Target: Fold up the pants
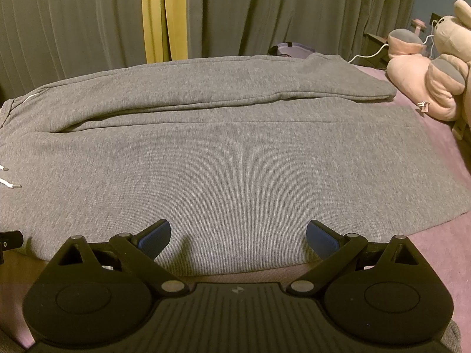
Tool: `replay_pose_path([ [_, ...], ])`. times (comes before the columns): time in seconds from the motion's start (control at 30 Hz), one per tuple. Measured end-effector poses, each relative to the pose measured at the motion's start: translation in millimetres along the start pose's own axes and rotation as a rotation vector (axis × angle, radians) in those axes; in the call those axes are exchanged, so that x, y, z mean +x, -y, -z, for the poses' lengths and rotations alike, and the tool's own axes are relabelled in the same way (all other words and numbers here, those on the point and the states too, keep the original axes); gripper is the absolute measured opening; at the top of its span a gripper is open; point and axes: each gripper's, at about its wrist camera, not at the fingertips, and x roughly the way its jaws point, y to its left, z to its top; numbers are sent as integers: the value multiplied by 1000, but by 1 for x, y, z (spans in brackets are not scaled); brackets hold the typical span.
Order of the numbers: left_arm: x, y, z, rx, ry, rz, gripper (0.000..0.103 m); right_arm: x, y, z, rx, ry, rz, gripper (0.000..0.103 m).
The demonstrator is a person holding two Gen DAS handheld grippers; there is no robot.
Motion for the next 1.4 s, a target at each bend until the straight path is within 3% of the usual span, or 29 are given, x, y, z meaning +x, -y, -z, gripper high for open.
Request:
replay_pose_path([
  [1.4, -2, 0, -3, -4, -12, 1, 103, 3, -3, -3, -8, -14, -10, 99],
])
